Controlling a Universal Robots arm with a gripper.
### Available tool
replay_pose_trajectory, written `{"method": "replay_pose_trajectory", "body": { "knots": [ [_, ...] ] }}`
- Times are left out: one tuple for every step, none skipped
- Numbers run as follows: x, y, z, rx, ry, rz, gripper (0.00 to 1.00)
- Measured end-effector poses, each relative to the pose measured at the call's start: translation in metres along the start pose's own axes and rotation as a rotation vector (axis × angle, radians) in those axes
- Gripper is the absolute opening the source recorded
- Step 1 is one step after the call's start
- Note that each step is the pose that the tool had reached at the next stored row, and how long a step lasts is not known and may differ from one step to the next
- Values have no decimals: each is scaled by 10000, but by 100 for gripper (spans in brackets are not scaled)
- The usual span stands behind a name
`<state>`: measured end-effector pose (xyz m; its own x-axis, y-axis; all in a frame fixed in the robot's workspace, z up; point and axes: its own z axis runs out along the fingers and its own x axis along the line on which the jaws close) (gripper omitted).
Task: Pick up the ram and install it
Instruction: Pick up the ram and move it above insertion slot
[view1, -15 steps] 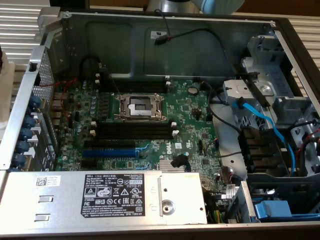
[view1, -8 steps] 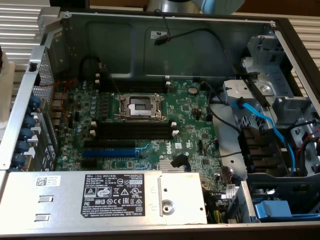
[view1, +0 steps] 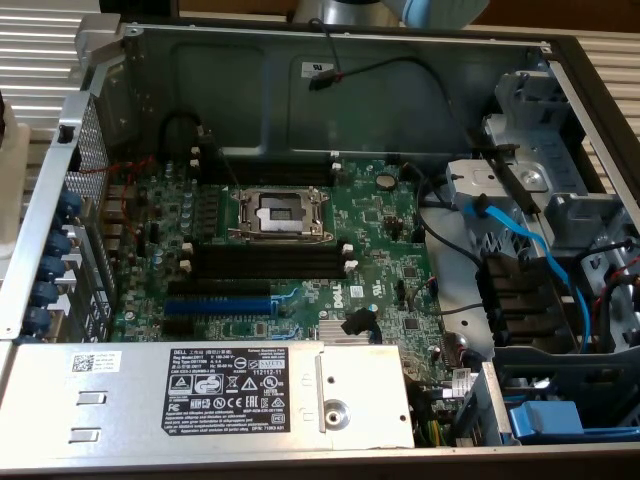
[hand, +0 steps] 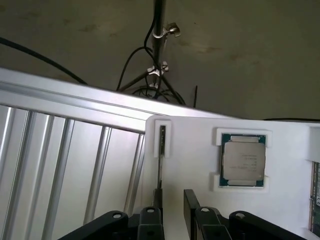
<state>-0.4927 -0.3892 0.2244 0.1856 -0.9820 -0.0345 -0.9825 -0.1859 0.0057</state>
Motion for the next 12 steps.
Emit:
{"method": "replay_pose_trajectory", "body": {
  "knots": [
    [0, 0, 9, -11, 15, 0, 31],
    [0, 0, 15, -29, 48, 1, 31],
    [0, 0, 19, -58, 94, 3, 31],
    [0, 0, 22, -93, 143, 4, 31],
    [0, 0, 30, -145, 260, 7, 31],
    [1, 0, 33, -157, 306, 8, 31],
    [1, 0, 35, -161, 334, 7, 31],
    [1, 0, 36, -150, 357, 7, 31],
    [1, 1, 41, -118, 380, 8, 31],
    [1, 1, 54, -18, 421, 7, 31],
    [2, 2, 74, 58, 443, 5, 31],
    [2, 2, 86, 78, 449, 5, 31]
  ]
}}
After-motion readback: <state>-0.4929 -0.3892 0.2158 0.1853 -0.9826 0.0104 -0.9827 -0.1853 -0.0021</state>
